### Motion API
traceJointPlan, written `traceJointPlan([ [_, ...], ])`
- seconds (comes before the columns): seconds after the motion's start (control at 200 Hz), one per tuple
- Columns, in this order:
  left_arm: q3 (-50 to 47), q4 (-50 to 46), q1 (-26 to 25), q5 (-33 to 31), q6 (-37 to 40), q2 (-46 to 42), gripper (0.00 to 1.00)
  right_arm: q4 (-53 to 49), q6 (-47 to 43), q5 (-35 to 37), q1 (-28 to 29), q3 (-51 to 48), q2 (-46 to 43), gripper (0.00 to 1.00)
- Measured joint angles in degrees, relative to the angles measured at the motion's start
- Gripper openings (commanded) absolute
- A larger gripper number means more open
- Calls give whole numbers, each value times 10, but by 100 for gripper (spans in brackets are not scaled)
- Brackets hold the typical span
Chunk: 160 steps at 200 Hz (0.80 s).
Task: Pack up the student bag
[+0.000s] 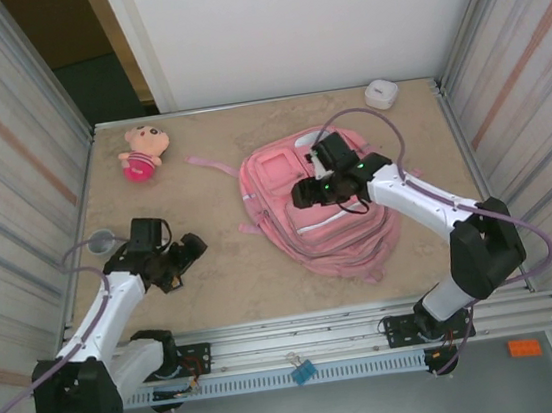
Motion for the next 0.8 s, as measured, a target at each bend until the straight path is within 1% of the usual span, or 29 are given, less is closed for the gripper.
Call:
traceJointPlan([
  [0.035,7,7,-18,1,2,7,89,-4,4,-7,-28,-2,-1,70],
  [0.125,29,37,-63,7,21,32,86,-18,10,-15,-96,-10,-6,71],
  [0.205,48,71,-92,21,47,59,83,-39,3,-14,-123,-16,-19,71],
  [0.336,73,134,-120,61,108,116,79,-62,-48,-17,-110,-20,-59,69],
  [0.526,130,203,-127,154,219,237,78,-78,-136,-15,-70,-31,-129,69],
  [0.646,191,240,-127,216,264,320,78,-79,-160,-17,-61,-42,-151,69],
  [0.802,244,280,-127,285,306,395,80,-78,-171,-19,-56,-61,-169,68],
])
